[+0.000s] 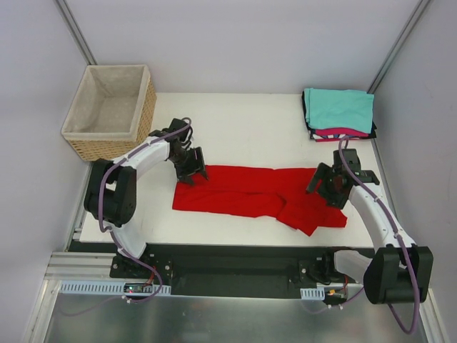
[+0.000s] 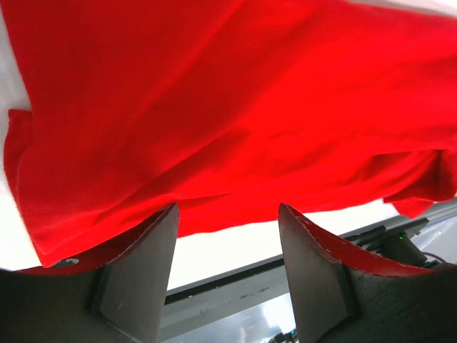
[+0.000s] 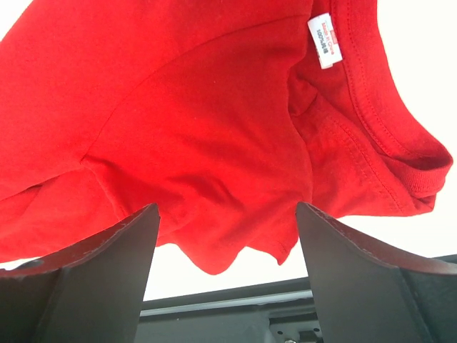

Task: Fold and stack the t-shirts

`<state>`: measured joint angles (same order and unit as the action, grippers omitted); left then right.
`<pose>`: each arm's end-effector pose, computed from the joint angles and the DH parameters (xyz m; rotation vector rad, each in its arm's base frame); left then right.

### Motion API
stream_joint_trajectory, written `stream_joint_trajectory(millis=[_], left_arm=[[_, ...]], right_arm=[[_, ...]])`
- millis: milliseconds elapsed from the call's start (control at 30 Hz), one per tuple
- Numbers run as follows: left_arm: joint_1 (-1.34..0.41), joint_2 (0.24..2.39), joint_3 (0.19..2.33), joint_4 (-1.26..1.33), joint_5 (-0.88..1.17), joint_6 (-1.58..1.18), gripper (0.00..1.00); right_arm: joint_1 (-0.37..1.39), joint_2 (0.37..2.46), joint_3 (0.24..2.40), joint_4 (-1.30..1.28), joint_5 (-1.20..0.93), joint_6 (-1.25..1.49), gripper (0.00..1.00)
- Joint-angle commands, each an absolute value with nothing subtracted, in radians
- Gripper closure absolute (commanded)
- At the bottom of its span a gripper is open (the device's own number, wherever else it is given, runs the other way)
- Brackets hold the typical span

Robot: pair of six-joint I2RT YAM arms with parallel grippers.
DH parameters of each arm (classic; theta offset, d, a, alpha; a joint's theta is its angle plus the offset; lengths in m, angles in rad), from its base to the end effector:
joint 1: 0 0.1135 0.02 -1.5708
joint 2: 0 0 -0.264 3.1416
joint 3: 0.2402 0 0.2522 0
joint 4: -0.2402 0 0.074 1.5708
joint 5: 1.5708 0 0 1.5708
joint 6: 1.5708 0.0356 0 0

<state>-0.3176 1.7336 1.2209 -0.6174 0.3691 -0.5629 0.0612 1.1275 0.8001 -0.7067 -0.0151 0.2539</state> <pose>0.3298 -0.1219 0.2092 -0.2268 2.7995 -0.7418 0.2136 0.0136 0.2358 0.2458 2.5991 0.1321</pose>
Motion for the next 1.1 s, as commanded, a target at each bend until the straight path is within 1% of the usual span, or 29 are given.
stream_joint_trajectory(millis=[0,267,467,533,767,1067], left_arm=[[-0.313,1.749,1.18,-0.594,0.339,-0.572,0.43],[-0.31,1.799,1.154,-0.575,0.285,-0.574,0.43],[-0.311,1.815,1.115,-0.552,0.287,-0.597,0.44],[-0.311,1.81,1.094,-0.538,0.288,-0.601,0.44],[-0.314,1.741,1.017,-0.506,0.296,-0.636,0.45],[-0.377,1.586,0.828,-0.445,0.305,-0.695,0.45]], right_arm=[[0.066,1.091,0.819,-0.749,-0.008,0.259,0.19],[0.067,1.08,0.83,-0.769,-0.006,0.247,0.18],[0.067,1.06,0.833,-0.787,-0.006,0.233,0.18],[0.067,1.058,0.836,-0.795,0.026,0.23,0.18],[0.069,1.061,0.828,-0.801,0.038,0.216,0.18],[0.066,1.14,0.816,-0.772,0.063,0.242,0.18]])
